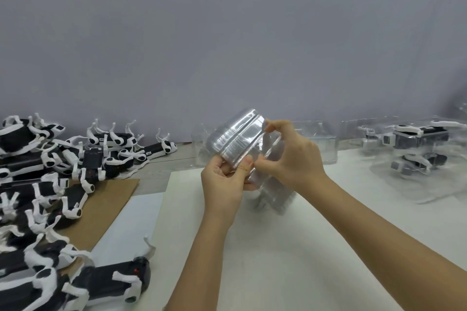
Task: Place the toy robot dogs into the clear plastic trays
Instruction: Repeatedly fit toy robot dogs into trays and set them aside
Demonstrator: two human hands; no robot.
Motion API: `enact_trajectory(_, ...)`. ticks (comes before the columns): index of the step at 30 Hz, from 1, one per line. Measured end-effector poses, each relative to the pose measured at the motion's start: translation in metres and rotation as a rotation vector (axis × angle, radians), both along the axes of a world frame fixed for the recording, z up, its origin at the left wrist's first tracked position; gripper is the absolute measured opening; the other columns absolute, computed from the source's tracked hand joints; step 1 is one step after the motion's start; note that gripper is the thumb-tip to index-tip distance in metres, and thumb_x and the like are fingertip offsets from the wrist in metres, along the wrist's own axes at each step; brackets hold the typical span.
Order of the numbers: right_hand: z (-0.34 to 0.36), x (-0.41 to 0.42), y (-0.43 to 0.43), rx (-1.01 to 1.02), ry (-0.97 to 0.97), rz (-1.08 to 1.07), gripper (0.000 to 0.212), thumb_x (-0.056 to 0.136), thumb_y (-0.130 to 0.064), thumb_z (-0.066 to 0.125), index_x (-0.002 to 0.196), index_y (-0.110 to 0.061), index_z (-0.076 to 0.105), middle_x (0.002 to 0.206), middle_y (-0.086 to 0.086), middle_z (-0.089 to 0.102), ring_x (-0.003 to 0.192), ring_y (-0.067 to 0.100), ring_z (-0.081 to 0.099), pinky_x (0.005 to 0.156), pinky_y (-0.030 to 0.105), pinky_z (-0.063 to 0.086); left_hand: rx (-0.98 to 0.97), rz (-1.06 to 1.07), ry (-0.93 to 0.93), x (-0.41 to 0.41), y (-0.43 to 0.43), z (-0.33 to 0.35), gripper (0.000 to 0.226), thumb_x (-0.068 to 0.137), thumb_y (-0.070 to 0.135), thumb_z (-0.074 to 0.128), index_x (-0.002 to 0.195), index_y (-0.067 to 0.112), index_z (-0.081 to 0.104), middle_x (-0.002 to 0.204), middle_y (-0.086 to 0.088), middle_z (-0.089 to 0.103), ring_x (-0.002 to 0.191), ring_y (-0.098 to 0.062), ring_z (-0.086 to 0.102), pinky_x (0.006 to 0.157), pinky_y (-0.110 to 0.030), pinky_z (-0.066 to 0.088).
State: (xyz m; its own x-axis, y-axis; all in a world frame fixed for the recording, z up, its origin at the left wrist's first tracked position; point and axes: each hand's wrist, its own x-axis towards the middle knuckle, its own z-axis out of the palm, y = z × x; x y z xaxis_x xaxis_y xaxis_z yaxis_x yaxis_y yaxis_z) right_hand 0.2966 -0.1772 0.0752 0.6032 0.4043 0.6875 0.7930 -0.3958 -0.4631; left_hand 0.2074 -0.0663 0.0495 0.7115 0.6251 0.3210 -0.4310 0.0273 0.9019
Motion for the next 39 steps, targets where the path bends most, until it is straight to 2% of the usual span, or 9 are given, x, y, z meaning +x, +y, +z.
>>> enact_trajectory(5,0.005,0.016,-0.004,-0.029,0.089,0.089,0.040,0.066,-0.032,0.081,0.101,-0.023,0.064,0.133,-0.017,0.059,0.091,0.011,0.065,0.072,0.023,0.042,-0.004,0.038,-0.013,0.001,-0.004,0.001,0.018,0.085,0.002,0.071,0.097,0.014,0.067,0.080,-0.001,0.075,0.061,-0.015,0.070,0.048,-0.028,0.056)
enact_trajectory(13,0.027,0.070,-0.027,0.259,0.268,-0.101,0.029,0.070,-0.019,0.079,0.091,-0.033,0.064,0.106,-0.001,0.073,0.081,0.020,0.064,0.081,0.034,0.050,-0.042,-0.011,-0.038,-0.015,0.005,-0.006,0.022,0.078,0.007,0.077,0.096,0.017,0.070,0.081,-0.001,0.074,0.063,-0.014,0.069,0.051,-0.028,0.056)
enact_trajectory(18,0.051,0.077,-0.085,0.470,0.186,-0.132,0.027,0.061,-0.037,0.072,0.085,-0.047,0.066,0.117,-0.019,0.067,0.087,0.006,0.065,0.079,0.025,0.051,-0.478,-0.156,-0.091,-0.026,0.044,-0.032,0.021,0.073,0.010,0.066,0.094,0.009,0.068,0.080,-0.004,0.072,0.069,-0.012,0.069,0.066,-0.025,0.059)
enact_trajectory(22,0.042,0.060,-0.095,0.323,0.022,-0.149,0.035,0.066,-0.016,0.080,0.096,-0.032,0.069,0.124,-0.013,0.064,0.108,0.007,0.063,0.085,0.019,0.046,-0.666,-0.191,0.068,-0.026,0.046,-0.057,0.013,0.079,0.009,0.061,0.091,0.004,0.063,0.075,-0.010,0.067,0.060,-0.015,0.065,0.056,-0.026,0.058)
enact_trajectory(26,0.028,0.047,-0.089,0.285,-0.167,-0.212,0.031,0.064,-0.002,0.082,0.093,-0.012,0.073,0.122,-0.006,0.064,0.105,0.024,0.066,0.084,0.029,0.046,-0.203,-0.218,0.706,-0.026,0.035,-0.058,0.026,0.098,0.022,0.058,0.082,0.002,0.062,0.065,-0.014,0.068,0.048,-0.020,0.061,0.045,-0.024,0.050)
enact_trajectory(29,0.019,0.028,-0.085,0.340,-0.359,-0.202,0.023,0.063,-0.005,0.079,0.086,-0.007,0.073,0.119,0.010,0.065,0.097,0.031,0.062,0.087,0.039,0.047,0.538,0.004,1.025,-0.032,0.029,-0.043,0.022,0.089,0.020,0.054,0.068,0.014,0.056,0.051,0.005,0.061,0.047,-0.014,0.050,0.050,-0.020,0.038)
enact_trajectory(32,0.009,0.001,-0.080,0.413,-0.451,-0.166,0.023,0.064,-0.011,0.077,0.086,-0.008,0.072,0.120,0.009,0.058,0.102,0.025,0.053,0.087,0.047,0.046,0.488,0.068,0.614,-0.027,0.014,-0.004,0.029,0.084,0.017,0.065,0.056,0.014,0.057,0.050,0.006,0.052,0.049,-0.014,0.043,0.051,-0.024,0.035)
enact_trajectory(35,0.005,-0.030,-0.068,0.452,-0.448,-0.074,0.026,0.069,-0.020,0.075,0.094,-0.018,0.068,0.124,0.007,0.054,0.110,0.023,0.053,0.088,0.048,0.047,0.162,-0.239,0.115,-0.033,-0.011,0.031,0.024,0.070,0.036,0.082,0.087,0.019,0.077,0.075,0.000,0.071,0.064,-0.013,0.061,0.055,-0.024,0.050)
enact_trajectory(39,0.008,-0.058,-0.048,0.338,-0.457,0.001,0.032,0.073,-0.027,0.073,0.101,-0.026,0.059,0.127,0.009,0.054,0.111,0.025,0.055,0.092,0.042,0.047,0.115,-0.340,-0.045,-0.037,-0.039,0.042,0.043,0.064,0.046,0.085,0.099,0.023,0.077,0.085,-0.005,0.074,0.075,-0.017,0.069,0.072,-0.026,0.055)
